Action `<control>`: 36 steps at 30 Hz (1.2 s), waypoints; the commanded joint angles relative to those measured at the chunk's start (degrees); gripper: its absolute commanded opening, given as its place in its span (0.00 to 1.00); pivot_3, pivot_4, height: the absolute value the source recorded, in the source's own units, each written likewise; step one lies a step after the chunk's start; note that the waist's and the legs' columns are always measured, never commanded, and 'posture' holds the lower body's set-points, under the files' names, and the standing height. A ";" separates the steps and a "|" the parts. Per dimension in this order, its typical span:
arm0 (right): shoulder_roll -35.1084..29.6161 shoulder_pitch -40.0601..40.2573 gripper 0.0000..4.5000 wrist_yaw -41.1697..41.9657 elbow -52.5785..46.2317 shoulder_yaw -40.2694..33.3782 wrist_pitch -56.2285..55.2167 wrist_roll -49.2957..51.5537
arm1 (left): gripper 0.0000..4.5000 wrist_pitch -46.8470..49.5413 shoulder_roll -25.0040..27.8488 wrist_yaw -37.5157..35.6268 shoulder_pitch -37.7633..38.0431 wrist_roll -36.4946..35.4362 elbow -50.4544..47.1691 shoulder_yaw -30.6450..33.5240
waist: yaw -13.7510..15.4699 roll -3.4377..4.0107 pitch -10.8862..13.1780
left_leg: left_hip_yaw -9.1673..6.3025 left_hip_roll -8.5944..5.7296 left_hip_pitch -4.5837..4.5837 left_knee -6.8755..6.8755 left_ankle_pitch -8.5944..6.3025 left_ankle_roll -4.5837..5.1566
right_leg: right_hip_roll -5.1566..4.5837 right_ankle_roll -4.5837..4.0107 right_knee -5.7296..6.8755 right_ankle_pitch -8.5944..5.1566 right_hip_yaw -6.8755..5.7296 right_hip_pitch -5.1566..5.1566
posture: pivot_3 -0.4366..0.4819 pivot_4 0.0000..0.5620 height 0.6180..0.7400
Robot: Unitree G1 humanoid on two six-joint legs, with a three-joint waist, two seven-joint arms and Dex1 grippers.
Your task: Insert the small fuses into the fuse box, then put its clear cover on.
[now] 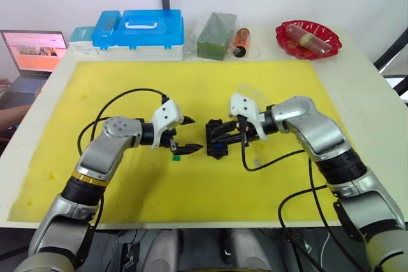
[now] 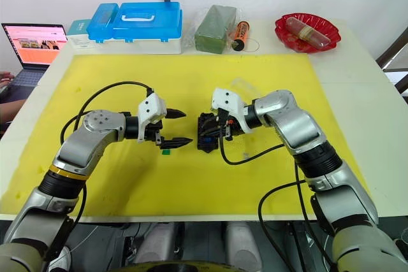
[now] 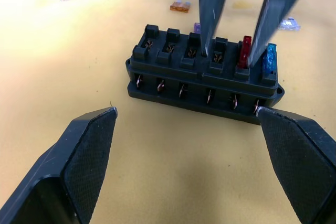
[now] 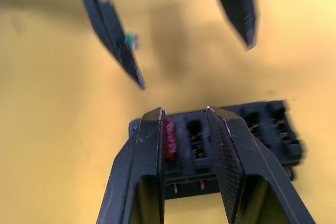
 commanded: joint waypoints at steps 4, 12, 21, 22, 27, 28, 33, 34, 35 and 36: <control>-0.27 1.72 0.02 -0.75 -4.61 -3.97 1.95 4.28 | 1.00 -0.46 0.17 -0.19 -1.65 -0.24 -0.96 0.71 | 0.05 0.00 0.00 | 0.00 0.00 0.00 0.00 0.00 0.00 | 0.00 0.00 0.00 0.00 0.00 0.00 | 0.48 0.27 1.00; 0.37 6.30 0.01 -2.91 -5.70 -5.44 1.40 6.34 | 1.00 -0.73 0.15 -0.79 -1.66 -0.27 -0.74 0.35 | 0.07 0.00 0.00 | 0.00 0.00 -0.01 0.01 0.00 0.00 | 0.00 0.00 0.00 0.00 0.00 0.00 | 0.48 0.27 1.00; 0.67 9.98 0.01 -4.58 -3.54 -4.59 -2.63 4.72 | 1.00 -1.30 0.30 -2.00 -1.77 0.23 -0.11 -0.03 | 0.01 0.00 0.00 | 0.00 0.00 -0.01 0.00 0.00 0.00 | 0.02 0.00 0.00 0.00 0.00 0.00 | 0.48 0.27 1.00; 0.34 10.50 0.01 -4.52 -2.89 -4.15 -3.37 4.14 | 1.00 -1.39 0.34 -2.15 -1.74 0.27 -0.08 -0.10 | 0.01 0.00 0.00 | 0.00 0.00 -0.01 0.01 0.00 0.00 | 0.01 0.00 0.00 0.00 0.00 0.00 | 0.48 0.27 1.00; -1.08 12.85 0.01 -4.01 -0.45 -1.89 -6.56 1.24 | 1.00 -1.82 0.55 -2.77 -1.54 0.41 0.18 -0.19 | 0.04 -0.01 -0.01 | 0.01 0.00 0.00 0.01 0.00 0.00 | 0.01 0.00 0.00 0.00 0.00 0.02 | 0.48 0.27 1.00; -1.29 13.18 0.01 -4.09 0.04 -1.38 -7.18 0.56 | 1.00 -1.95 0.57 -2.87 -1.52 0.47 0.29 -0.16 | 0.06 -0.03 -0.03 | 0.01 0.00 0.01 0.01 0.00 0.00 | 0.01 0.00 0.00 0.00 0.00 0.03 | 0.48 0.27 1.00; -1.33 13.45 0.01 -3.72 1.32 0.00 -8.62 -0.60 | 1.00 -2.72 0.55 -3.24 -1.84 0.77 1.24 -0.09 | 0.06 -0.03 -0.05 | 0.01 0.00 0.26 0.00 0.00 0.00 | 0.01 0.00 -0.03 -0.01 0.00 0.30 | 0.48 0.27 1.00; -1.13 13.35 0.01 -3.88 1.43 -0.08 -8.69 -0.53 | 1.00 -2.86 0.56 -3.30 -1.85 0.81 1.36 -0.04 | 0.06 -0.03 -0.05 | 0.01 0.00 0.35 -0.01 0.00 0.00 | 0.01 0.00 -0.04 -0.01 0.00 0.39 | 0.48 0.27 1.00; -1.00 13.28 0.01 -3.99 1.49 -0.15 -8.73 -0.47 | 1.00 -2.94 0.56 -3.35 -1.85 0.84 1.44 0.00 | 0.06 -0.03 -0.05 | 0.01 0.00 0.52 -0.04 -0.01 0.01 | 0.01 0.00 -0.08 -0.02 0.00 0.55 | 0.48 0.27 1.00; -0.87 13.14 0.01 -4.08 1.67 -0.16 -8.78 -0.45 | 1.00 -3.05 0.55 -3.42 -1.93 0.87 1.63 0.04 | 0.07 -0.03 -0.05 | 0.01 0.00 0.80 -0.13 -0.01 0.01 | 0.01 0.00 -0.18 -0.04 -0.01 0.83 | 0.48 0.27 1.00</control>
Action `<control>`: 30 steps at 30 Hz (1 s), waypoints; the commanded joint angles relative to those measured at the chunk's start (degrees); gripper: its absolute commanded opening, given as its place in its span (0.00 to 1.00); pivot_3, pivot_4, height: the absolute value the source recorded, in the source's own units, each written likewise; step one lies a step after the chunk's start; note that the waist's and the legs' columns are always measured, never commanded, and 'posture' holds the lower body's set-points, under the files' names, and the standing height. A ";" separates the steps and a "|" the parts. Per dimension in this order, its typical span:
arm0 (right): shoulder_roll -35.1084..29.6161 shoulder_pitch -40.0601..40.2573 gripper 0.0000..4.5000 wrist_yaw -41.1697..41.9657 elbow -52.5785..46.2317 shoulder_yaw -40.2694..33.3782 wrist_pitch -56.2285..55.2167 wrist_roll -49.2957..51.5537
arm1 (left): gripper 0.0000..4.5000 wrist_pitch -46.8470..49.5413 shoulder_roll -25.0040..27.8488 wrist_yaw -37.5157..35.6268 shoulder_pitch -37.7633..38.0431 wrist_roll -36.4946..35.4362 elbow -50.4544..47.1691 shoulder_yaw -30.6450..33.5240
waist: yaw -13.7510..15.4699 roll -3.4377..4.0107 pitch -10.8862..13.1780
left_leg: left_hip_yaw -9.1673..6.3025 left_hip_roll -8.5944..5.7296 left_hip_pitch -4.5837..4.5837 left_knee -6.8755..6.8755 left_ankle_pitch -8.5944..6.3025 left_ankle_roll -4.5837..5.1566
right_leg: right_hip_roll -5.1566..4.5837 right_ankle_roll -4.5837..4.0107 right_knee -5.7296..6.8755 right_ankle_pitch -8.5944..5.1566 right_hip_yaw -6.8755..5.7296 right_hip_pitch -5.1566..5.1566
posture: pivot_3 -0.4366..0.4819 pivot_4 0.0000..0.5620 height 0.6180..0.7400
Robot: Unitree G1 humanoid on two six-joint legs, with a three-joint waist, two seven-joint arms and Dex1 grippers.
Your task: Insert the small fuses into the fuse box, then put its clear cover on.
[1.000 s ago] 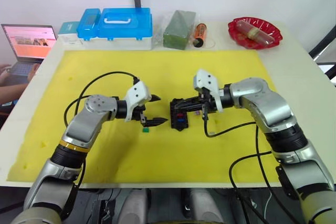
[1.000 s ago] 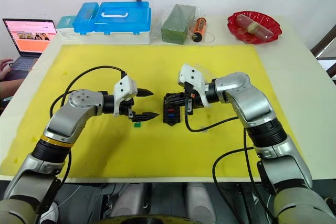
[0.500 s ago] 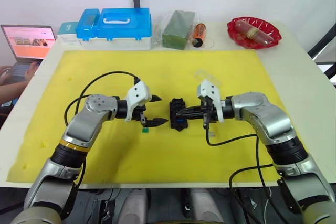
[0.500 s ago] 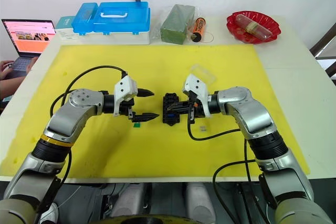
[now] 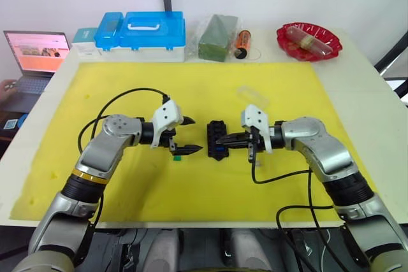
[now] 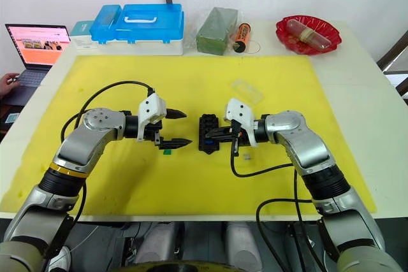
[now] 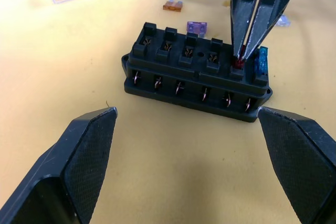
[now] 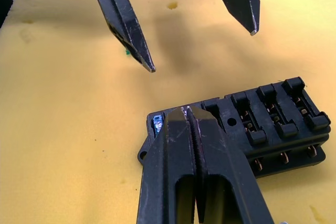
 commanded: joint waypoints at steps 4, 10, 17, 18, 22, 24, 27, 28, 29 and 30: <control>-0.22 0.03 0.01 -0.67 2.57 1.90 0.39 -2.87 | 1.00 -1.53 0.37 -0.51 -0.84 0.06 -0.62 0.57 | -0.02 0.00 0.00 | -0.01 0.00 0.09 0.01 -0.01 0.02 | 0.00 0.01 -0.03 -0.01 0.00 0.11 | 0.48 0.27 1.00; -0.14 -2.95 0.01 -0.04 -3.60 -3.09 5.26 3.51 | 1.00 -0.97 1.13 -1.09 -0.79 -0.43 -1.27 1.20 | -0.03 0.02 0.02 | -0.03 0.01 0.05 0.02 -0.01 0.02 | 0.00 0.01 -0.02 -0.01 0.00 0.07 | 0.48 0.27 1.00; -1.26 0.55 0.01 -0.65 -7.84 -2.55 6.87 4.02 | 1.00 -0.58 1.41 -1.08 -1.07 -0.61 -1.65 1.24 | 0.08 0.02 0.04 | -0.04 0.01 -0.03 0.00 -0.01 0.02 | 0.00 0.02 -0.05 -0.01 -0.01 0.01 | 0.48 0.27 1.00; -1.13 1.06 0.01 -0.94 -7.50 -2.36 6.53 3.69 | 1.00 -0.55 1.43 -1.06 -1.13 -0.61 -1.69 1.27 | 0.10 0.02 0.04 | -0.04 0.01 -0.03 0.00 -0.01 0.02 | 0.00 0.02 -0.05 -0.01 -0.01 0.01 | 0.48 0.27 1.00; -0.62 1.84 0.01 -1.48 -6.45 -1.57 5.46 2.69 | 1.00 -0.33 1.60 -0.98 -1.03 -0.71 -2.08 1.39 | -0.04 0.03 0.05 | -0.02 0.00 -0.03 0.00 -0.01 0.02 | -0.01 0.02 -0.05 -0.01 -0.01 0.01 | 0.48 0.27 1.00; -1.20 2.19 0.01 -1.80 -4.77 -0.12 3.12 0.09 | 1.00 -0.18 1.71 -0.94 -0.94 -0.73 -2.29 1.46 | -0.12 0.03 0.05 | -0.03 0.01 -0.01 0.00 -0.01 0.02 | 0.01 0.02 -0.05 -0.01 -0.01 0.01 | 0.48 0.27 1.00; -2.18 2.77 0.01 -1.44 -3.09 1.35 -0.14 -2.65 | 1.00 0.19 1.87 -0.81 -0.77 -0.85 -2.75 1.68 | -0.10 0.03 0.05 | -0.02 0.02 -0.01 0.00 -0.01 0.02 | 0.01 0.02 -0.05 -0.01 -0.01 0.02 | 0.48 0.27 1.00; -2.05 2.78 0.01 -1.51 -3.29 0.92 -0.03 -2.15 | 1.00 0.34 2.02 -0.83 -0.68 -0.95 -3.01 1.82 | -0.09 0.02 0.05 | -0.02 0.01 0.00 0.00 -0.01 0.02 | 0.01 0.02 -0.05 -0.01 -0.01 0.02 | 0.48 0.27 1.00; -1.87 2.65 0.01 -1.61 -3.62 0.36 0.29 -1.49 | 1.00 0.47 2.18 -0.91 -0.63 -1.08 -3.21 1.95 | -0.09 0.02 0.05 | -0.02 0.01 0.00 0.01 -0.01 0.02 | 0.01 0.02 -0.05 -0.01 -0.01 0.03 | 0.48 0.27 1.00; -1.73 2.17 0.01 -1.67 -4.25 -0.46 0.86 -0.56 | 1.00 0.68 2.43 -1.20 -0.67 -1.44 -3.32 2.28 | -0.09 0.02 0.05 | -0.03 0.01 0.00 0.00 -0.01 0.02 | 0.01 0.02 -0.05 -0.01 -0.01 0.03 | 0.48 0.27 1.00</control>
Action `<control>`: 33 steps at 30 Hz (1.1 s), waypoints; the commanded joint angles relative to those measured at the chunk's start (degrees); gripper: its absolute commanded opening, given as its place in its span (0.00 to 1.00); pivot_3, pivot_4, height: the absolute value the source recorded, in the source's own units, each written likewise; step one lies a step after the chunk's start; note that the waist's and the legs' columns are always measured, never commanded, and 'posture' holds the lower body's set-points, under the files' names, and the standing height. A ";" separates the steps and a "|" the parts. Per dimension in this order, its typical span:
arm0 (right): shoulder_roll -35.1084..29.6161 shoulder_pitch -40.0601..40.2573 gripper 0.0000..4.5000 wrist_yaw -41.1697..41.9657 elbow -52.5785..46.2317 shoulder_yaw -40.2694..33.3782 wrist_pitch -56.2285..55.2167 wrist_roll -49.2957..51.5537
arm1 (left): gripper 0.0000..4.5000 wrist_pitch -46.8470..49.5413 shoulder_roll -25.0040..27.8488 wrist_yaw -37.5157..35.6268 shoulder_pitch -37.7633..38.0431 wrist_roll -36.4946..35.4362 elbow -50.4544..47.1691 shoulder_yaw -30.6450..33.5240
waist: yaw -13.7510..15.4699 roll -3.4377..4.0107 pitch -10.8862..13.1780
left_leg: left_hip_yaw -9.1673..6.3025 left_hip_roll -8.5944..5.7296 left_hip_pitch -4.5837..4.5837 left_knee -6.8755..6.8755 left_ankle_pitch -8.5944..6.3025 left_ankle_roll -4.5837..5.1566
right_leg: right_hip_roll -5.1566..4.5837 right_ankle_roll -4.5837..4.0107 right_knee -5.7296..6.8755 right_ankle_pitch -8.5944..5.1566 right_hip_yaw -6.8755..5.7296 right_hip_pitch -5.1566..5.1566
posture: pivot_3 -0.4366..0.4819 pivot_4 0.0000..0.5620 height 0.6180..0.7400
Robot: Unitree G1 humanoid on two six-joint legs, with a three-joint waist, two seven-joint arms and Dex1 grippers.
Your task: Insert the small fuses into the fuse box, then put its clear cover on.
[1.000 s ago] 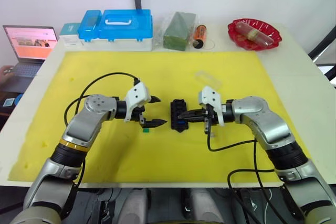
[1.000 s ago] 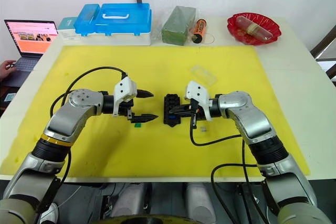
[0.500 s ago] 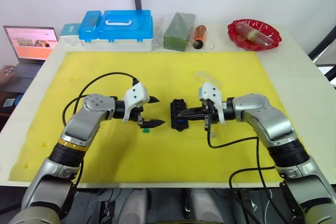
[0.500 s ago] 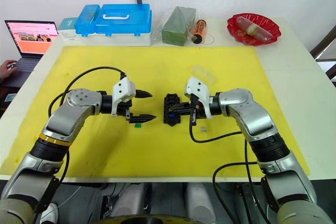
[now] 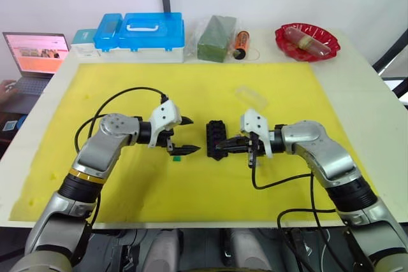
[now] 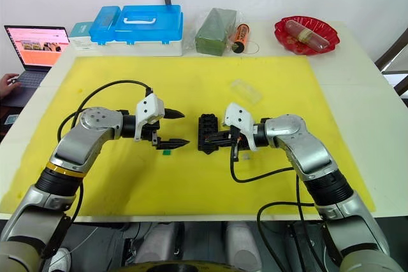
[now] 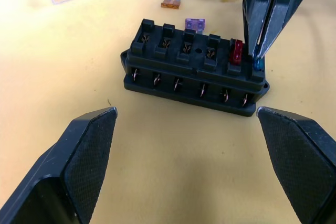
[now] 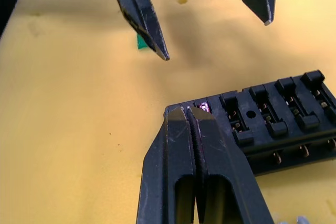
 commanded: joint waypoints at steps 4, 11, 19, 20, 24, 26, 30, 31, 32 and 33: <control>-0.27 -1.92 0.01 -0.65 -2.22 -3.77 3.06 2.70 | 1.00 1.24 1.78 -1.44 -0.82 -3.48 -2.40 3.12 | 0.04 0.00 0.01 | -0.01 0.00 -0.01 0.00 0.00 0.00 | -0.01 0.00 0.00 0.00 0.00 0.00 | 0.48 0.27 1.00; -4.16 -5.23 0.01 0.38 -8.96 -11.80 7.68 9.44 | 1.00 5.79 5.03 -4.86 -1.66 -11.83 -4.91 9.66 | 0.03 0.06 0.13 | -0.02 0.01 -0.10 -0.02 0.00 0.00 | -0.01 0.00 -0.02 0.00 -0.01 -0.09 | 0.48 0.27 1.00; -19.37 1.86 0.01 9.29 -6.19 -20.91 3.43 10.47 | 1.00 11.95 15.49 -11.58 1.66 -17.39 -7.95 13.01 | 0.12 0.11 0.17 | 0.02 0.03 -0.21 -0.11 -0.01 0.01 | -0.03 0.01 -0.56 0.00 -0.06 0.03 | 0.48 0.27 1.00; -21.45 2.74 0.05 10.63 -5.10 -21.98 3.91 10.89 | 1.00 12.89 16.88 -12.41 2.10 -17.91 -7.82 13.25 | 0.12 0.14 0.20 | 0.06 0.03 -0.21 -0.11 -0.01 0.01 | -0.05 0.00 -0.59 -0.01 -0.04 0.02 | 0.48 0.27 1.00; -28.25 6.21 0.29 14.67 -1.93 -25.36 5.03 12.03 | 1.00 13.16 21.17 -14.00 4.40 -17.77 -6.25 14.14 | 0.13 0.14 0.22 | 0.12 0.07 -0.21 -0.11 -0.02 0.03 | -0.06 -0.15 -0.63 -0.08 -0.02 0.01 | 0.48 0.27 1.00; -31.32 7.98 0.46 16.27 1.92 -27.06 3.09 10.47 | 1.00 13.40 22.35 -14.87 5.56 -18.25 -6.15 14.27 | 0.08 0.14 0.23 | 0.14 0.10 -0.19 -0.11 -0.02 0.03 | -0.04 -0.19 -0.63 -0.09 -0.02 0.01 | 0.48 0.27 1.00; -33.51 9.49 0.78 16.05 3.79 -28.79 3.61 10.65 | 1.00 11.05 23.65 -17.18 7.01 -17.19 -3.63 13.65 | 0.07 0.19 0.26 | 0.24 0.11 -0.17 -0.12 -0.02 0.03 | -0.06 -0.21 -0.63 -0.10 0.02 0.00 | 0.48 0.27 1.00; -33.54 9.90 0.86 15.85 3.56 -28.88 3.47 10.59 | 1.00 10.65 23.38 -17.32 6.67 -16.84 -2.92 13.21 | 0.06 0.19 0.26 | 0.24 0.12 -0.17 -0.12 -0.02 0.03 | -0.06 -0.22 -0.64 -0.11 0.02 -0.01 | 0.48 0.27 1.00; -33.40 10.24 0.94 15.53 3.18 -29.04 3.52 10.62 | 1.00 10.51 23.00 -17.28 6.28 -16.63 -2.37 12.85 | 0.06 0.19 0.26 | 0.25 0.12 -0.16 -0.12 -0.02 0.03 | -0.05 -0.22 -0.64 -0.11 0.02 -0.01 | 0.48 0.27 1.00; -33.21 10.31 1.00 15.31 3.11 -29.03 3.47 10.61 | 1.00 10.40 22.65 -17.17 5.87 -16.46 -1.94 12.50 | 0.07 0.20 0.27 | 0.25 0.12 -0.17 -0.13 -0.02 0.03 | -0.05 -0.22 -0.63 -0.11 0.02 -0.01 | 0.48 0.27 1.00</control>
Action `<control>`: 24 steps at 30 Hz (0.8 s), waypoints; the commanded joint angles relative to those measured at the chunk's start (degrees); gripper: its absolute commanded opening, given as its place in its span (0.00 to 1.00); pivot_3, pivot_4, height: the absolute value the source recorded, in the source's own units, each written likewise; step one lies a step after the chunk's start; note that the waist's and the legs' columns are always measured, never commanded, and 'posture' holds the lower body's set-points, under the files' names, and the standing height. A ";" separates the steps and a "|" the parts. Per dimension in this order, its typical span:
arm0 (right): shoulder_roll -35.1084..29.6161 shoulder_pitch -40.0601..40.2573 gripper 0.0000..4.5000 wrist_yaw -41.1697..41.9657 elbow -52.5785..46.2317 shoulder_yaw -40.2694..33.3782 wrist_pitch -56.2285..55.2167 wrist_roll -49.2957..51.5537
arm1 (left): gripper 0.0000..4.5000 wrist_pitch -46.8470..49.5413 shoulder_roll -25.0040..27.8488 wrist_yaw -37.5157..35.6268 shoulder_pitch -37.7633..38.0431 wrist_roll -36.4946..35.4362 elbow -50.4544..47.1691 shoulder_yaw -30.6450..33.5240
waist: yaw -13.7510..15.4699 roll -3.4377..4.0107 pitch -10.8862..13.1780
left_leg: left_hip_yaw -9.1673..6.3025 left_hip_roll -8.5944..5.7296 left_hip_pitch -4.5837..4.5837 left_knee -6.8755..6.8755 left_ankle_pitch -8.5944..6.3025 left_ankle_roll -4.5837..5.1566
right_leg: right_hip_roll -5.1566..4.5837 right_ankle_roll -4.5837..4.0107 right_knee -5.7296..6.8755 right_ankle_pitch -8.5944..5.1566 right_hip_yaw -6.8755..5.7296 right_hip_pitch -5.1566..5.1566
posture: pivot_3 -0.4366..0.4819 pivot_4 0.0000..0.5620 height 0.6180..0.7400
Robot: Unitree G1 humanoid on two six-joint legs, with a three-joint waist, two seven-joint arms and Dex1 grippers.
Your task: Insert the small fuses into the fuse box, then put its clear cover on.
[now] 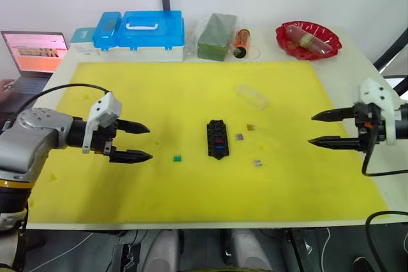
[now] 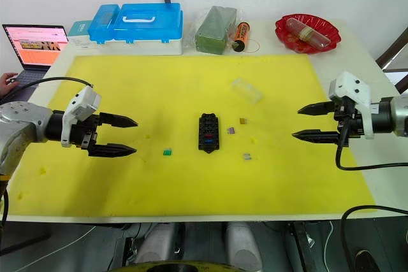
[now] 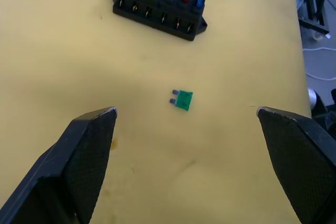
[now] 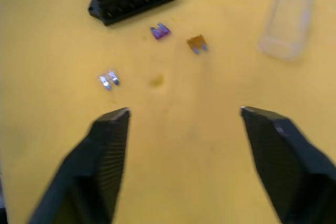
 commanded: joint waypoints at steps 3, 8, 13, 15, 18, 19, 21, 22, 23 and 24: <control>2.05 0.24 1.00 -3.78 -4.80 -2.51 -0.37 1.38 | 1.00 2.09 -1.72 1.22 -2.10 -1.34 -0.67 -0.13 | 0.03 0.01 0.01 | 0.02 0.00 -0.01 0.00 0.00 0.00 | -0.01 0.02 0.00 0.01 0.02 -0.01 | 0.48 0.27 1.00; 7.12 -1.29 1.00 -10.62 -14.26 -1.05 2.64 3.83 | 1.00 15.85 -3.29 3.96 -2.06 -10.83 -4.47 2.47 | -0.14 0.01 0.02 | 0.00 0.00 -0.04 -0.01 0.00 0.00 | 0.01 0.21 0.01 0.12 0.03 -0.03 | 0.48 0.27 1.00; 11.86 -6.18 1.00 -15.33 -23.36 4.40 6.84 6.80 | 1.00 38.84 -9.19 13.92 -3.13 -22.37 -1.97 5.30 | -0.14 -0.01 0.05 | -0.10 0.01 -0.03 0.02 0.00 0.01 | 0.04 0.26 0.05 0.10 -0.01 0.00 | 0.48 0.27 1.00; 13.54 -8.34 1.00 -16.31 -24.96 6.91 6.53 6.60 | 1.00 46.39 -11.73 17.81 -5.32 -24.61 0.75 6.74 | -0.13 -0.03 0.06 | -0.14 0.00 -0.04 0.04 0.00 0.01 | 0.05 0.25 0.05 0.11 -0.02 0.00 | 0.48 0.27 1.00; 15.67 -10.14 1.00 -16.77 -26.70 9.38 6.89 7.65 | 1.00 52.15 -13.54 21.54 -7.20 -25.26 3.84 7.98 | 0.03 -0.05 0.06 | -0.20 -0.02 -0.06 0.08 0.00 0.01 | 0.06 0.25 0.06 0.12 -0.07 0.01 | 0.48 0.27 1.00; 16.27 -10.71 1.00 -17.12 -27.47 10.58 7.35 7.68 | 1.00 53.10 -13.34 22.06 -7.35 -25.19 4.50 8.15 | 0.04 -0.05 0.06 | -0.24 -0.03 -0.07 0.08 0.00 0.00 | 0.05 0.26 0.06 0.11 -0.08 0.01 | 0.48 0.27 1.00; 16.78 -11.38 1.00 -17.68 -28.30 11.95 7.87 7.56 | 1.00 54.48 -13.19 22.98 -7.61 -25.36 5.22 8.63 | 0.02 -0.05 0.06 | -0.23 -0.04 -0.09 0.07 0.00 0.00 | 0.02 0.27 0.06 0.11 -0.08 0.00 | 0.48 0.27 1.00; 16.98 -11.42 1.00 -17.84 -28.58 12.44 7.96 7.54 | 1.00 55.50 -13.74 24.23 -8.13 -25.25 6.12 9.16 | 0.02 -0.05 0.06 | -0.24 -0.04 -0.10 0.07 0.00 0.00 | 0.01 0.27 0.06 0.11 -0.08 -0.02 | 0.48 0.27 1.00; 17.52 -11.69 1.00 -18.20 -28.95 13.18 8.15 7.60 | 1.00 56.17 -13.50 25.08 -8.61 -26.18 7.59 9.05 | 0.04 -0.05 0.06 | -0.26 -0.04 -0.12 0.06 0.00 0.00 | 0.01 0.27 0.06 0.11 -0.08 -0.03 | 0.48 0.27 1.00; 17.91 -11.91 1.00 -18.48 -29.23 13.74 8.29 7.66 | 1.00 56.58 -13.26 25.80 -8.94 -27.04 8.70 8.92 | 0.04 -0.05 0.06 | -0.28 -0.04 -0.12 0.07 0.00 0.00 | 0.01 0.26 0.06 0.11 -0.09 -0.03 | 0.48 0.27 1.00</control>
